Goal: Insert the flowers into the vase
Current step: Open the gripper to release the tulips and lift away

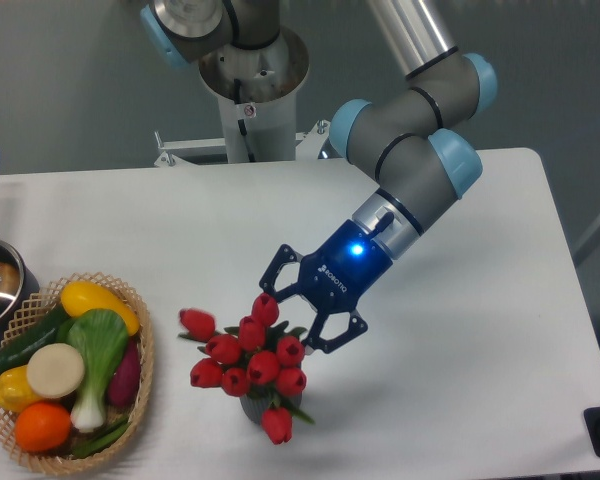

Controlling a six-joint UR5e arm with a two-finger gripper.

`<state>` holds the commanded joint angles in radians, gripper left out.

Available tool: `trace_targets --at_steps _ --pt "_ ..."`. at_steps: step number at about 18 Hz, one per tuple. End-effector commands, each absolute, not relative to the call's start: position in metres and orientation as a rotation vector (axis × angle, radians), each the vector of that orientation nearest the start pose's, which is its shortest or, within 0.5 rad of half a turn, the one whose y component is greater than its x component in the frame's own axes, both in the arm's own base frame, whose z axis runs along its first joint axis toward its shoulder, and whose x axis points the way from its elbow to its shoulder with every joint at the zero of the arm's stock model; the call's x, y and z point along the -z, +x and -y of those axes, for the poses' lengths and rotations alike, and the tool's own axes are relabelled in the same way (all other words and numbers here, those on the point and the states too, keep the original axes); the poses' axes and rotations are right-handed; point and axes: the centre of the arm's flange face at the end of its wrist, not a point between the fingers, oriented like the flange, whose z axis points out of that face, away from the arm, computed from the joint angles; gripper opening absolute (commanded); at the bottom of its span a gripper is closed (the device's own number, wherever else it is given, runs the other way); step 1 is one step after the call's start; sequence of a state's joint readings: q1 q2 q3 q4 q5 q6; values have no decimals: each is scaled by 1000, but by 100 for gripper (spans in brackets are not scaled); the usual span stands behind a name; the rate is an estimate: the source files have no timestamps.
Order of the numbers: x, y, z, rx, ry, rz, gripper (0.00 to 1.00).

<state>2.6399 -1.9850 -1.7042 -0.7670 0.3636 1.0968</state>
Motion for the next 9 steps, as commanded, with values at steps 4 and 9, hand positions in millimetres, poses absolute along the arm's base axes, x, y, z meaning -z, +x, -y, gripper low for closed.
trace_targets --at_steps 4,9 --pt "-334 -434 -482 405 -1939 -168 100" --pt "-325 -439 -473 357 -2030 -145 100"
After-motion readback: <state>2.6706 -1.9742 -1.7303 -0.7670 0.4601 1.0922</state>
